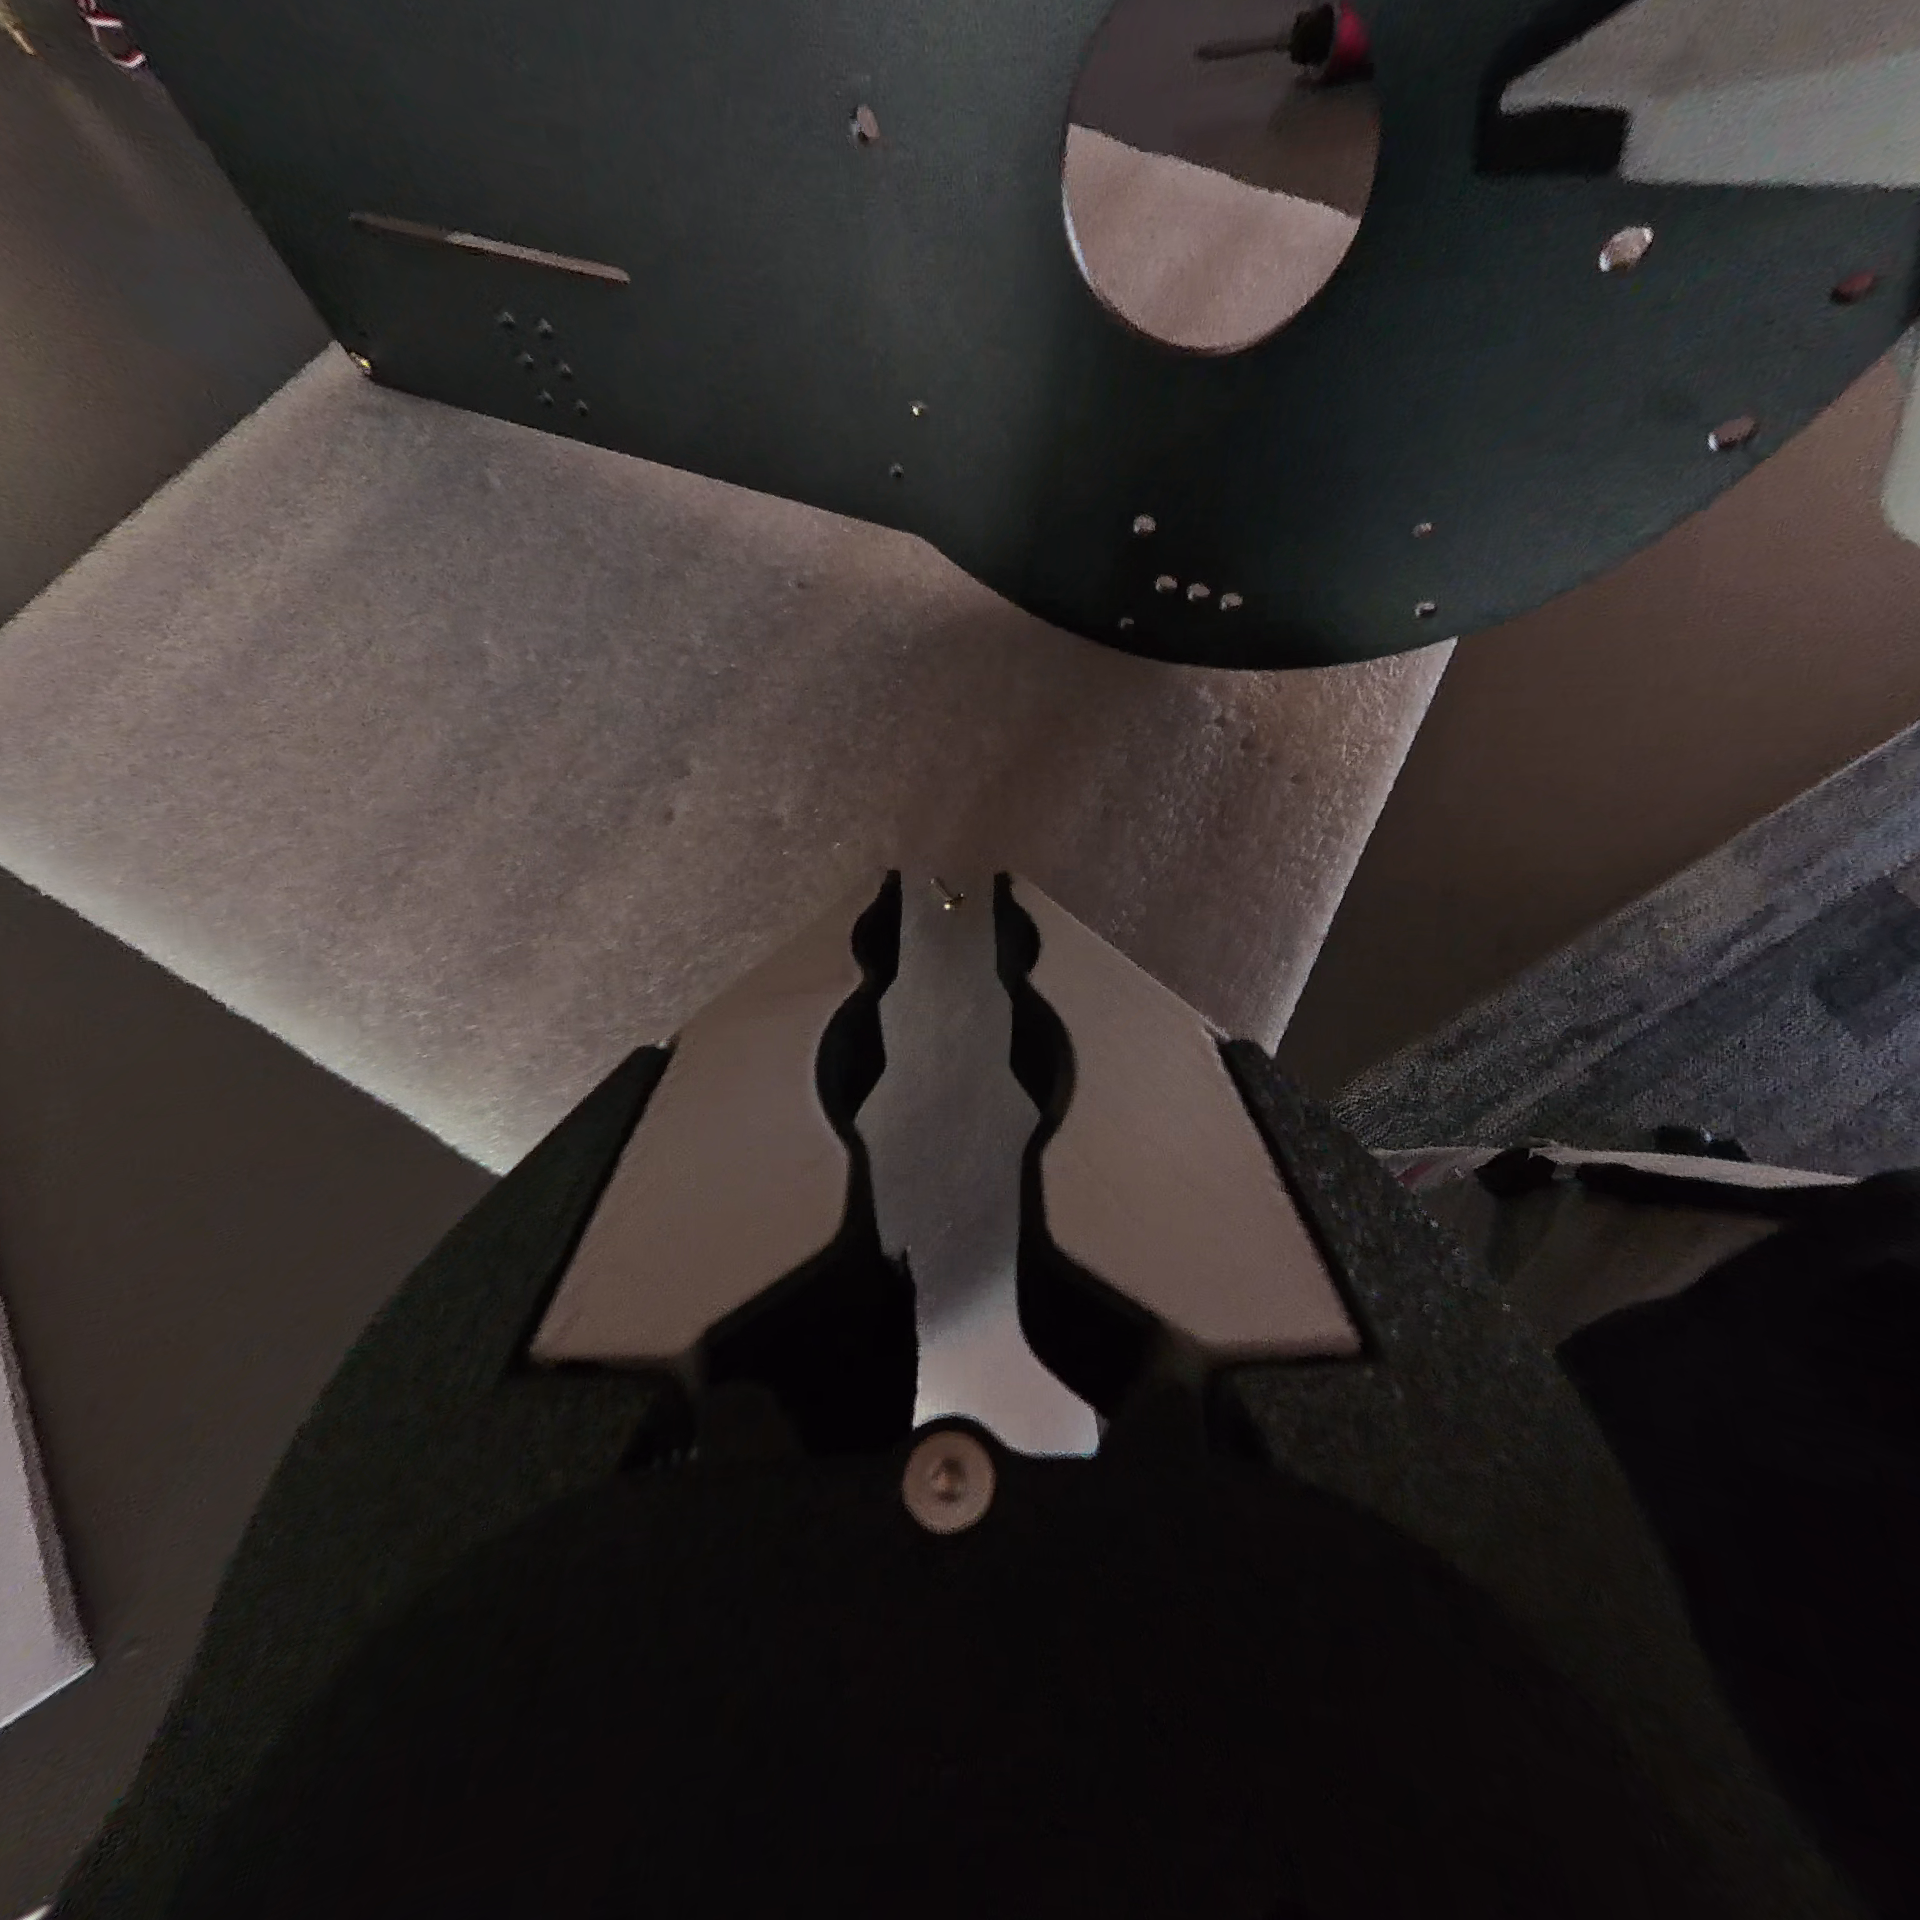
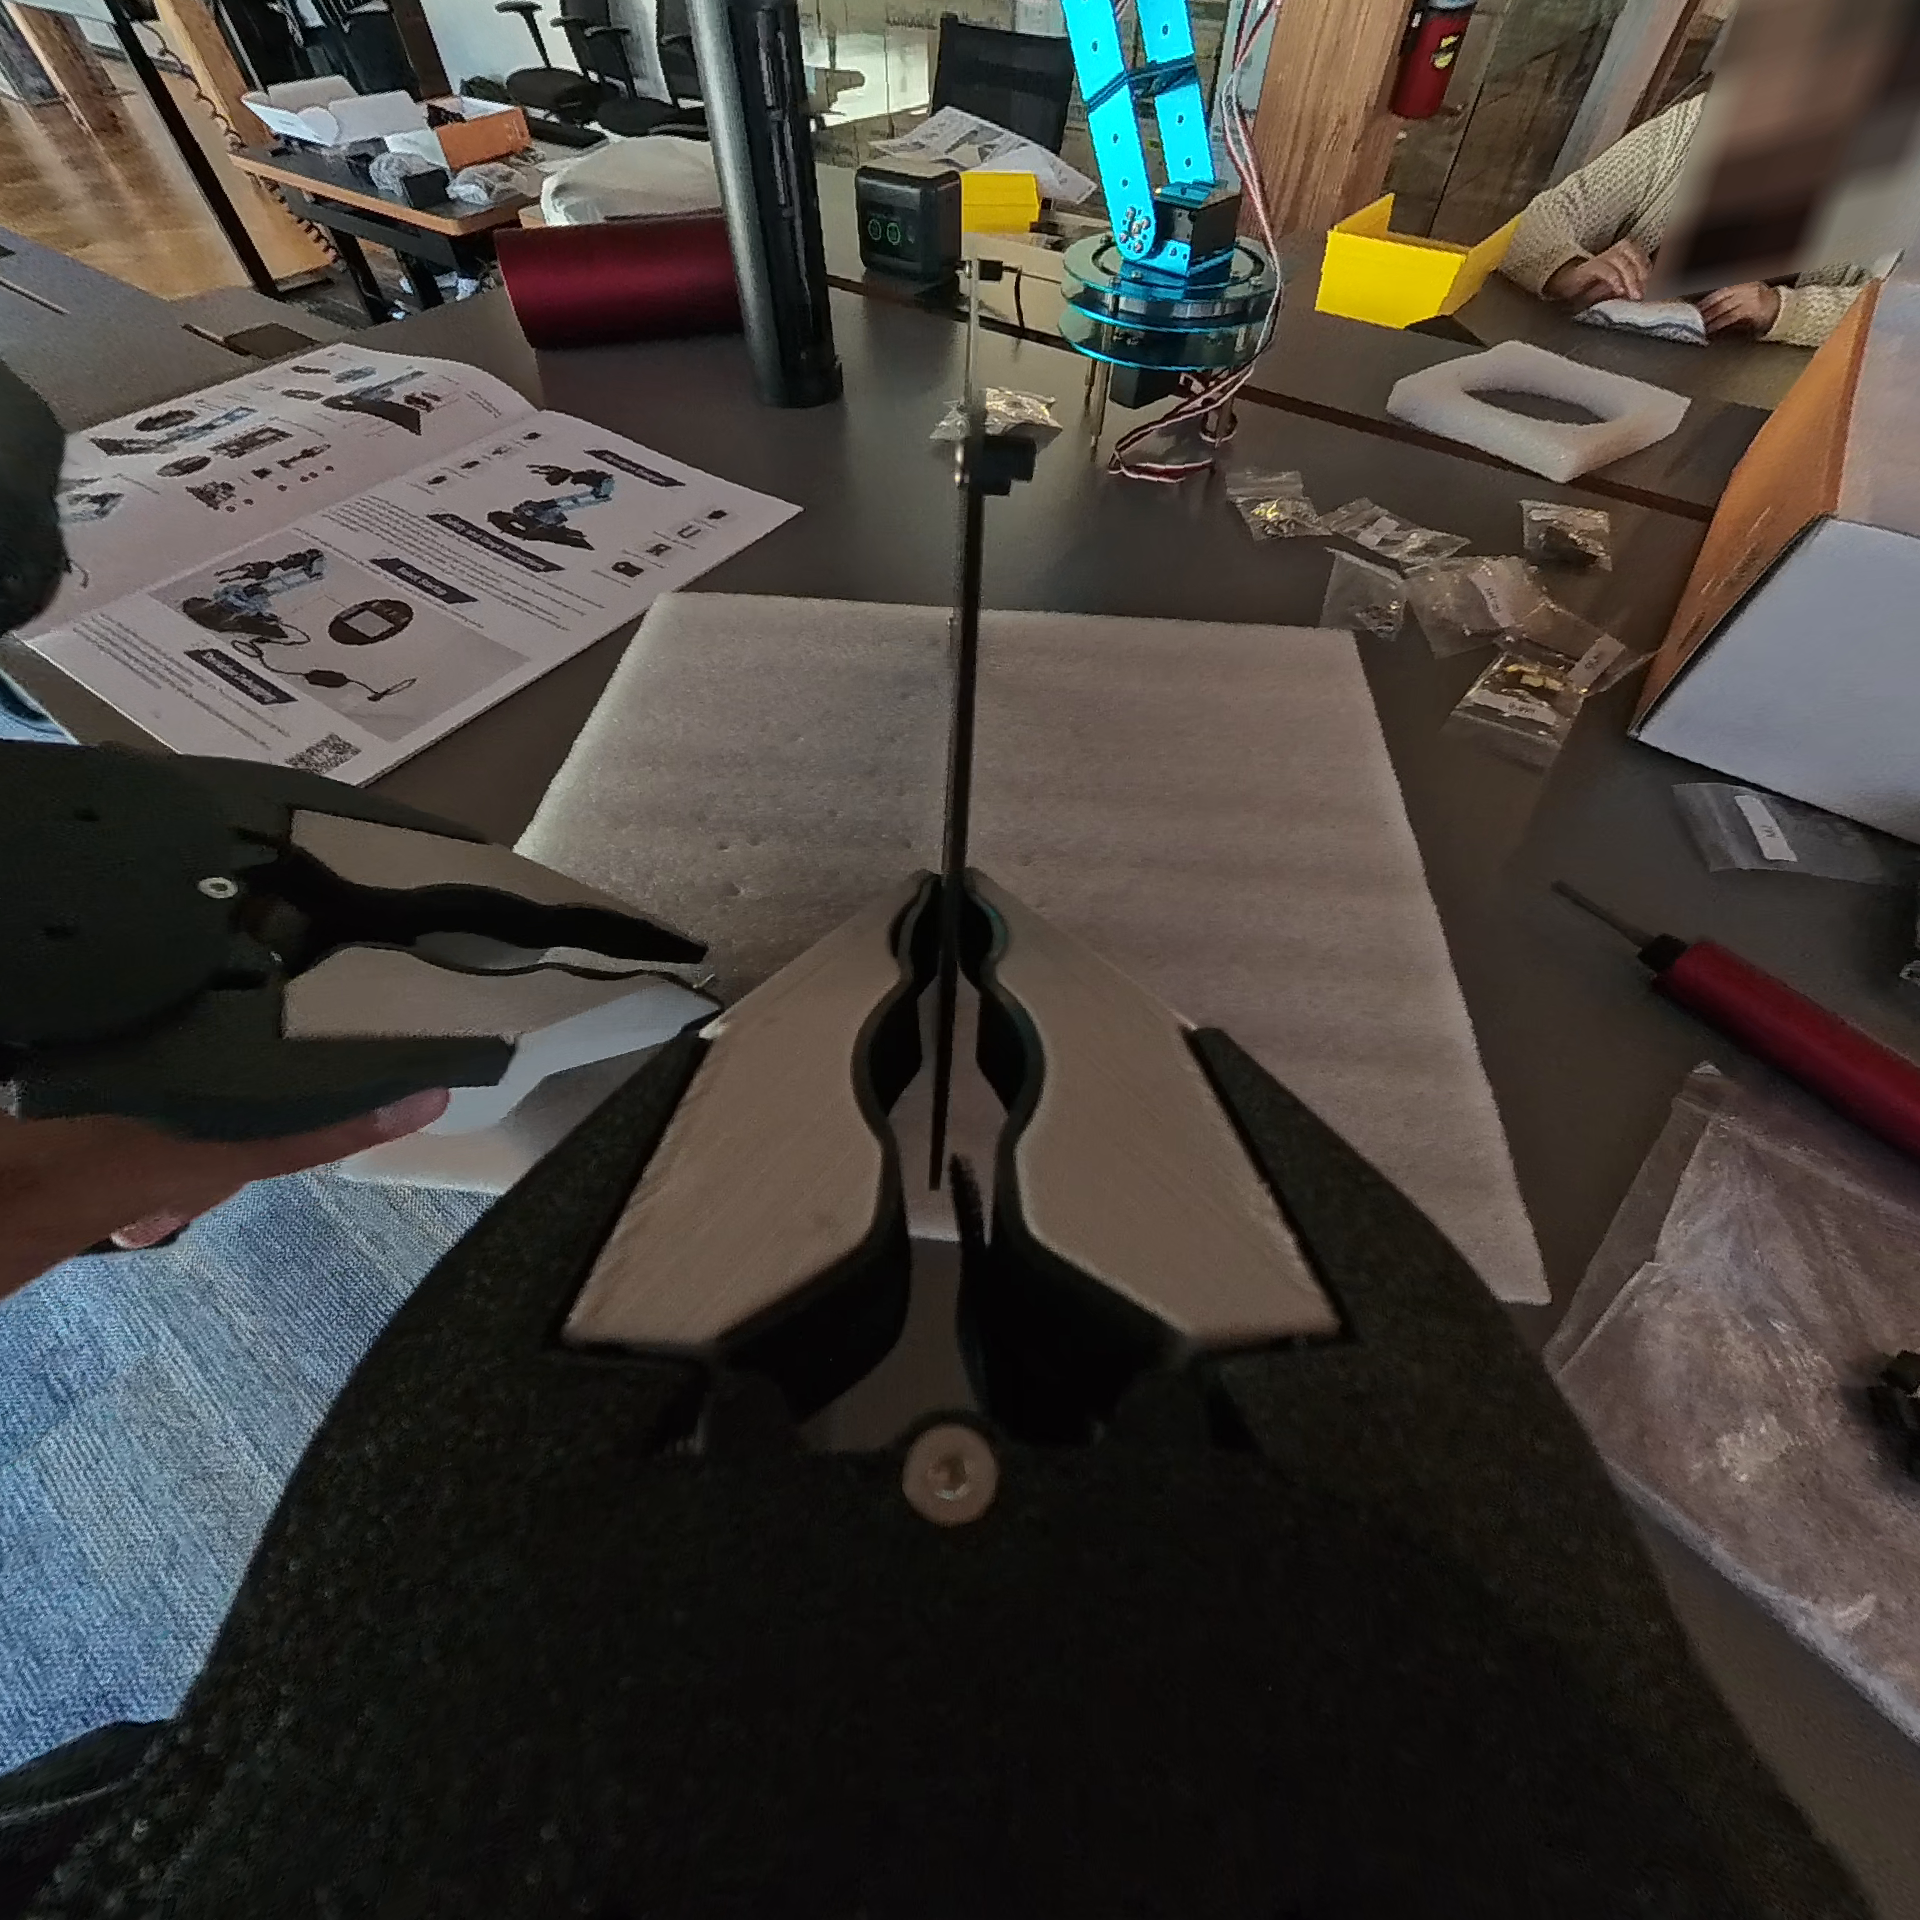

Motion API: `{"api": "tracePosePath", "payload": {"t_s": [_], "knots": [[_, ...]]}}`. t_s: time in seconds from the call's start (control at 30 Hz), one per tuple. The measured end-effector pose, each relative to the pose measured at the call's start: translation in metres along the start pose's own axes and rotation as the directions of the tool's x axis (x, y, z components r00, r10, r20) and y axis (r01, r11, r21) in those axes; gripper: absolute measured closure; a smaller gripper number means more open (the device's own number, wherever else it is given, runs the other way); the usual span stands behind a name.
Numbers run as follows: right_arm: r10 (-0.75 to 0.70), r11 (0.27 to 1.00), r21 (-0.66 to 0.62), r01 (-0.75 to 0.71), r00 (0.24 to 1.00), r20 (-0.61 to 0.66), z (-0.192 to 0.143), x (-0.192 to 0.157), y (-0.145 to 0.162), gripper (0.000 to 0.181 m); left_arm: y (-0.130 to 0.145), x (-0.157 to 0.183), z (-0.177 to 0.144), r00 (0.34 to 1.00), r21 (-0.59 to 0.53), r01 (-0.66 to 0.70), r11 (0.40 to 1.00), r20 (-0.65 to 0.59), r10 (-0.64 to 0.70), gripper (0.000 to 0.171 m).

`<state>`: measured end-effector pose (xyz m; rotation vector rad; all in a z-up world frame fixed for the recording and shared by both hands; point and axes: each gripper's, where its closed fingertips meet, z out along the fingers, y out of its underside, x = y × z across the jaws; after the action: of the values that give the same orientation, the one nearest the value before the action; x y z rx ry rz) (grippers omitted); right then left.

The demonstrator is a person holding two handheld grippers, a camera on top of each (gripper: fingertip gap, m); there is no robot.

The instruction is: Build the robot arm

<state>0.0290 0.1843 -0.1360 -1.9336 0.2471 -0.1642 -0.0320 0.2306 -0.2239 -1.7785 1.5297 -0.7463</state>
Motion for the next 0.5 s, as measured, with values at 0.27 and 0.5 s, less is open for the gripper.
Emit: {"api": "tracePosePath", "payload": {"t_s": [0.27,0.5], "knots": [[0.004,1.0,0.002,-0.004,1.0,0.001,0.0,0.0004,-0.0001,0.181,0.0027,-0.0028,-0.0023,0.993,-0.015,0.049,0.999,0.108,-0.047,0.153],[-0.006,1.0,0.0,0.006,1.0,0.008,0.0,-0.0021,-0.0003,0.18,0.0032,0.0026,-0.0021,0.991,-0.004,0.078,0.997,0.11,-0.077,0.165]]}}
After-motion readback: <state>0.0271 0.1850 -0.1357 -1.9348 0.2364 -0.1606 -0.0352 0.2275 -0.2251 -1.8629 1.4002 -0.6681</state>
